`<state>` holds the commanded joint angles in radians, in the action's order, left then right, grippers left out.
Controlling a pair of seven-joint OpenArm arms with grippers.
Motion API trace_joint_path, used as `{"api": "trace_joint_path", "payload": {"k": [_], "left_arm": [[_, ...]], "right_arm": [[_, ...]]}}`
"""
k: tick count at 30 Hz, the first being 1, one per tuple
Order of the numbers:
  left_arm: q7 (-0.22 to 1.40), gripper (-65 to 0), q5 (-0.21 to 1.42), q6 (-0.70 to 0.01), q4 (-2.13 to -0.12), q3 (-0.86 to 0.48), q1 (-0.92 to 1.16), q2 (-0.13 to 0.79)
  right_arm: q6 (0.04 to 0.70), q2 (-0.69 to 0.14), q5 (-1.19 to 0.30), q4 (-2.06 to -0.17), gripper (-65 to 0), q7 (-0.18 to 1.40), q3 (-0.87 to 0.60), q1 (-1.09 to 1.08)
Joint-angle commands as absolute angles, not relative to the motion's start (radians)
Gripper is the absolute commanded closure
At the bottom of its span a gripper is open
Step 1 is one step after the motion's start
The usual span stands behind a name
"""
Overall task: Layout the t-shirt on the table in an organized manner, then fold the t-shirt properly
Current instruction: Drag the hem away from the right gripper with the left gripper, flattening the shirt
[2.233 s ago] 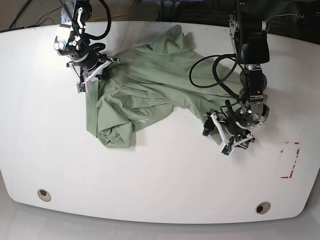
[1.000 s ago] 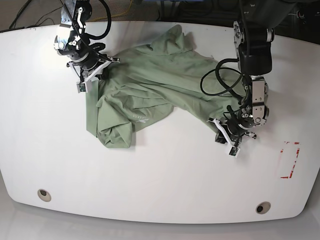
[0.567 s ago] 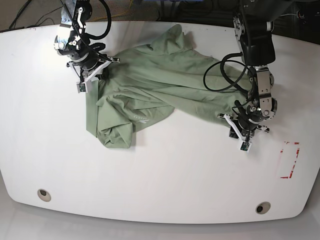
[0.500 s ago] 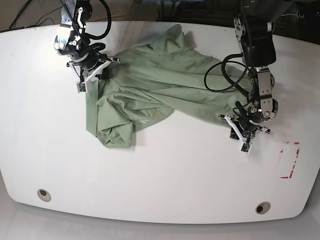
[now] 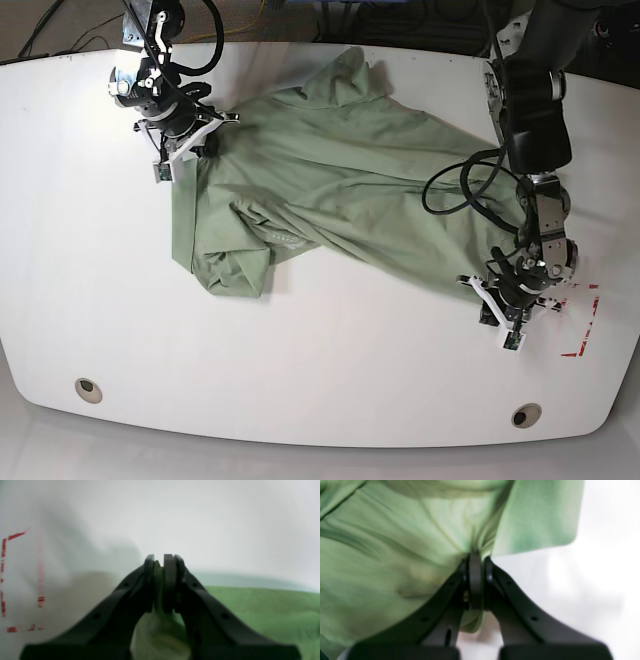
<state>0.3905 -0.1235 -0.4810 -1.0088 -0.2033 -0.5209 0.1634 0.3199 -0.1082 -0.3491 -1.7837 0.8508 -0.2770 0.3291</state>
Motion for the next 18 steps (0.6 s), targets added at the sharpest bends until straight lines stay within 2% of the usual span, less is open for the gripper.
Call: {"api": "trace_joint_path", "payload": {"k": [5, 12, 18], "left_arm": [[0.354, -3.0, -0.124, -0.479, -1.004, -0.203, -0.535, 0.202], [0.308, -3.0, -0.124, -0.407, -1.004, -0.203, -0.576, 0.231], [0.292, -3.1, -0.124, -0.403, -1.004, -0.2, -0.615, 0.277]], "right_arm": [[0.32, -0.108, -0.349, -1.784, 0.0, 0.851, -0.277, 0.331], [0.32, -0.108, -0.349, -1.784, 0.0, 0.843, -0.277, 0.349], [0.32, -0.11, -0.349, -1.784, 0.0, 0.819, -0.277, 0.367]]}}
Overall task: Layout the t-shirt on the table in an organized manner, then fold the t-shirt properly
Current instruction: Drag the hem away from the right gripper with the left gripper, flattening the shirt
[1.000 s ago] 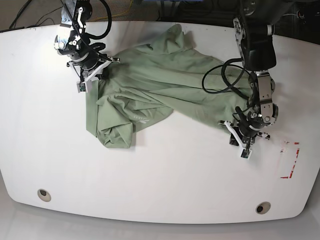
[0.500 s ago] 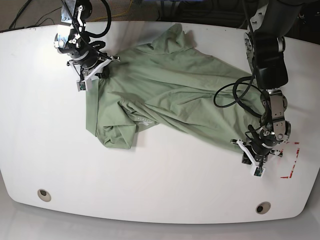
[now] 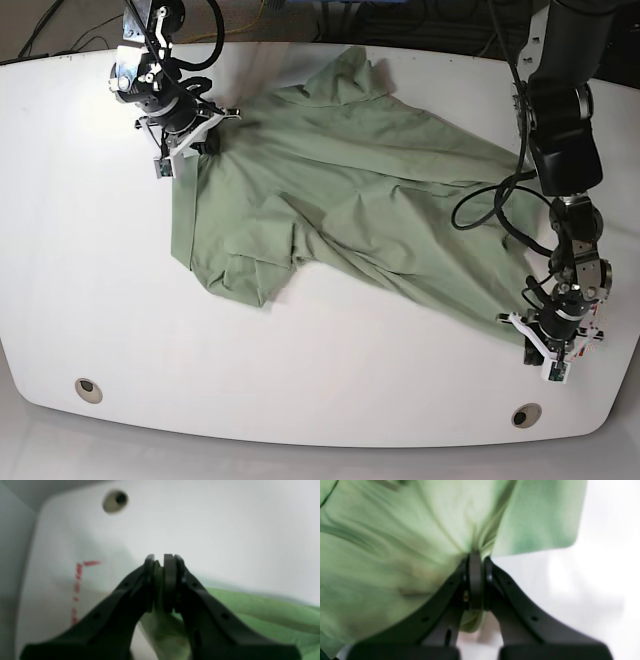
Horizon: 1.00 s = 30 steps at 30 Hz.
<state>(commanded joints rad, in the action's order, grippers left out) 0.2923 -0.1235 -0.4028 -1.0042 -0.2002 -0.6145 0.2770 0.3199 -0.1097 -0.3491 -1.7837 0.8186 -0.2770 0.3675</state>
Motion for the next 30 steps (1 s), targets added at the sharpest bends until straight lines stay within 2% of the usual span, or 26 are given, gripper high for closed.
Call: {"api": "trace_joint_path", "payload": {"k": [21, 30], "left_arm": [[0.162, -3.1, -0.124, -0.4, -0.911, -0.199, -0.624, 0.364], [0.162, -3.1, -0.124, -0.4, -0.898, -0.199, -0.625, 0.392]], "right_arm": [[0.321, -0.136, -0.346, -1.831, 0.0, 0.802, -0.277, 0.489], [0.32, -0.143, -0.344, -1.893, 0.0, 0.808, -0.354, 0.562]]}}
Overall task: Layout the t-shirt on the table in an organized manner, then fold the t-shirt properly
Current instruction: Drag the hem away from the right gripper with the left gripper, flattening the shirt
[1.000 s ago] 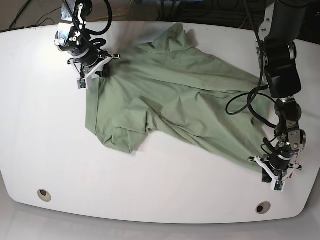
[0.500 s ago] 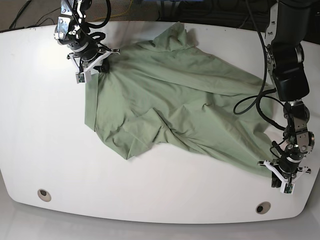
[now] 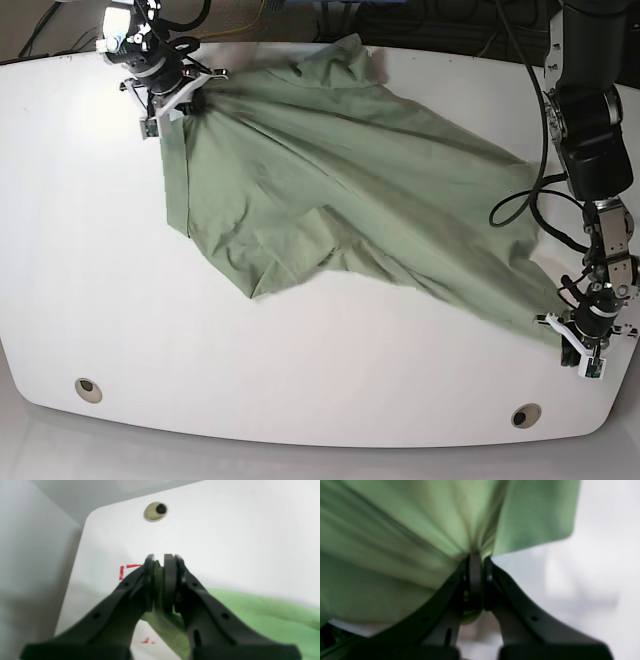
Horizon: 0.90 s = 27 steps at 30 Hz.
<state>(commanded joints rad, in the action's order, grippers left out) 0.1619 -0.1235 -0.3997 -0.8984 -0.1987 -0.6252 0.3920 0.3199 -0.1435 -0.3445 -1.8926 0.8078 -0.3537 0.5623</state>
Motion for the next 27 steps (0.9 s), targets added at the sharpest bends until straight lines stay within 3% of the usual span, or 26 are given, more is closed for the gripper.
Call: {"api": "trace_joint_path", "payload": {"k": [16, 18, 21, 23, 24, 25, 27], "left_arm": [[0.17, -4.9, -0.124, -0.401, -0.898, -0.197, -0.621, 0.4], [0.171, -10.4, -0.125, -0.401, -0.894, -0.197, -0.621, 0.4], [0.211, -26.7, -0.125, -0.401, -0.894, -0.197, -0.621, 0.4], [0.246, -43.7, -0.125, -0.4, -0.897, -0.197, -0.621, 0.4], [0.249, -46.8, -0.125, -0.4, -0.897, -0.197, -0.621, 0.4], [0.259, -55.3, -0.125, -0.398, -0.898, -0.197, -0.621, 0.4], [0.26, -59.8, -0.125, -0.398, -0.898, -0.197, -0.621, 0.4]], "right_arm": [[0.314, -0.179, -0.348, -1.891, -0.3, 0.881, -0.377, 0.555], [0.311, -0.179, -0.346, -1.891, -3.7, 0.881, -0.377, 0.555], [0.309, -0.177, -0.344, -1.89, -16.3, 0.881, -0.377, 0.555], [0.291, -0.177, -0.343, -1.89, -28.2, 0.881, -0.377, 0.555], [0.286, -0.177, -0.343, -1.89, -30.6, 0.881, -0.377, 0.555], [0.278, -0.177, -0.343, -1.891, -36.9, 0.881, -0.377, 0.555], [0.277, -0.177, -0.343, -1.893, -42.6, 0.881, -0.377, 0.555]]}}
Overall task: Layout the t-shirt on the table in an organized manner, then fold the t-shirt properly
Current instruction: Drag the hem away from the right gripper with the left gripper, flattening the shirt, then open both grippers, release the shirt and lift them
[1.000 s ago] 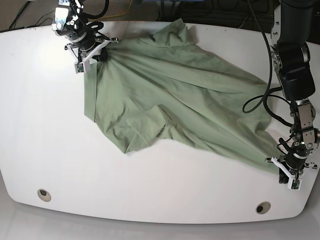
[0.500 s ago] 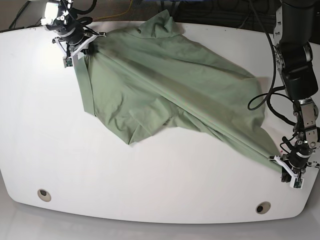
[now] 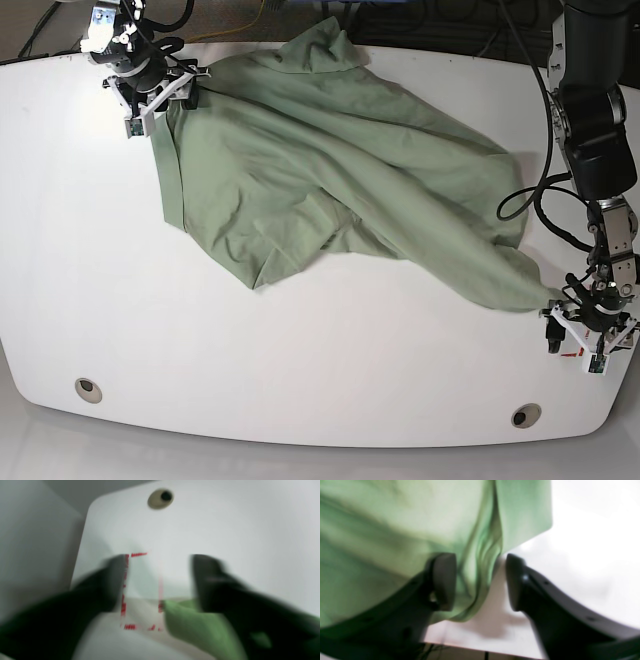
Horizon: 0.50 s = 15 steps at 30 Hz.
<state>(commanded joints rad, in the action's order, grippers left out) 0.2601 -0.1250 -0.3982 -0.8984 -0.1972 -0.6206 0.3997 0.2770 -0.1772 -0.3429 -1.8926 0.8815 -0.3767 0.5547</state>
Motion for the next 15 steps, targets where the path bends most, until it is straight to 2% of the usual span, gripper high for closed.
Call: {"api": "trace_joint_path", "payload": {"k": [2, 9, 15], "left_arm": [[0.26, -58.4, -0.125, -0.398, -0.895, -0.197, -0.621, 0.403], [0.26, -57.2, -0.124, -0.4, -0.932, -0.199, -0.595, 0.417], [0.26, -57.0, -0.119, -0.404, -1.096, -0.2, -0.513, 0.433]], "right_arm": [[0.277, -0.177, -0.344, -1.893, -45.0, 0.881, -0.377, 0.555], [0.277, -0.179, -0.346, -1.957, -45.1, 0.881, -0.38, 0.553], [0.277, -0.185, -0.348, -2.002, -45.1, 0.881, -0.38, 0.506]]}}
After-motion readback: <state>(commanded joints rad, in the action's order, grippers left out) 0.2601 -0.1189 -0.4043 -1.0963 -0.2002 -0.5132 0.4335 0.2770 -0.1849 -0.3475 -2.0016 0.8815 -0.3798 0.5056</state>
